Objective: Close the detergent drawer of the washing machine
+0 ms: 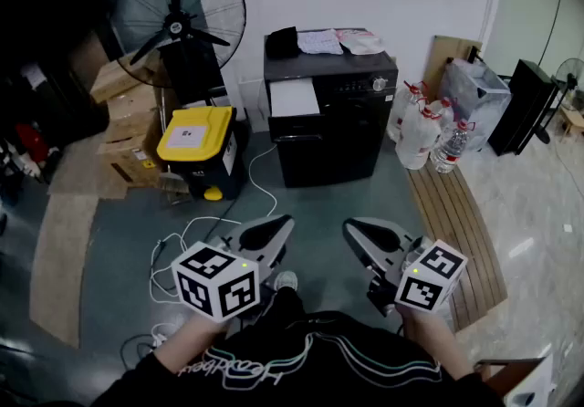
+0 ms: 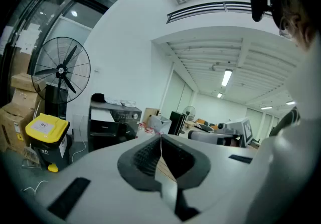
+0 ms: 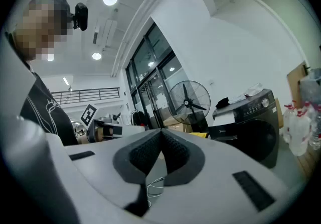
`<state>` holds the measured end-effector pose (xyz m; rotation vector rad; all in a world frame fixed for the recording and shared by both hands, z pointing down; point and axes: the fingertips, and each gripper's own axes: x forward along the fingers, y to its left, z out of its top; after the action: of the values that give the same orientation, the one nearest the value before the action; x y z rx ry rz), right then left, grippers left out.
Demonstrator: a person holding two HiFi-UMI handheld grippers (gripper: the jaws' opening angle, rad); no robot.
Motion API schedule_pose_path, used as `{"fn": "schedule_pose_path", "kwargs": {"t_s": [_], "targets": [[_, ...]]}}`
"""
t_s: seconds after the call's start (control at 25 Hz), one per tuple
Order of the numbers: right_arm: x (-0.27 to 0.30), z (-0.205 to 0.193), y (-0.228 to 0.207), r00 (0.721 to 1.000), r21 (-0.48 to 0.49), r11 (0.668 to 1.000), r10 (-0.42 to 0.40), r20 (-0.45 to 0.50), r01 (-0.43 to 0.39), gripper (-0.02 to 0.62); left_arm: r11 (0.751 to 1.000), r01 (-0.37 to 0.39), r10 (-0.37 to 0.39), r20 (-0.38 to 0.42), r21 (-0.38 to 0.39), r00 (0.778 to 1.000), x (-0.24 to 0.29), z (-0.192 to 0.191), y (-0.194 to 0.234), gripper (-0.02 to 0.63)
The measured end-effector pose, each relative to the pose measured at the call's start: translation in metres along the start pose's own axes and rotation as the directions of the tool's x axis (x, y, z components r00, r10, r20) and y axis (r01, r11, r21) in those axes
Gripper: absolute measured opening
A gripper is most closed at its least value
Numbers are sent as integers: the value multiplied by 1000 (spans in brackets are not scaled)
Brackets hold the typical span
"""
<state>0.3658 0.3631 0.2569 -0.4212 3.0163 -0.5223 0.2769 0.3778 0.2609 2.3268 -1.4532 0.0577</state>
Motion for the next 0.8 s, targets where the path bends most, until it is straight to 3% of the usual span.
{"fn": "schedule_pose_path", "kwargs": {"t_s": [0.44,0.8], "targets": [[32,-8,-26,1000,-32,999,-21,-20,20,26,999,-2,2,19,-32,1000,14,0,42,26],[86,-9,-74,996,16,997,-81,-33,82,26,997,0,1,17,-82,1000,37,12,109,26]]}}
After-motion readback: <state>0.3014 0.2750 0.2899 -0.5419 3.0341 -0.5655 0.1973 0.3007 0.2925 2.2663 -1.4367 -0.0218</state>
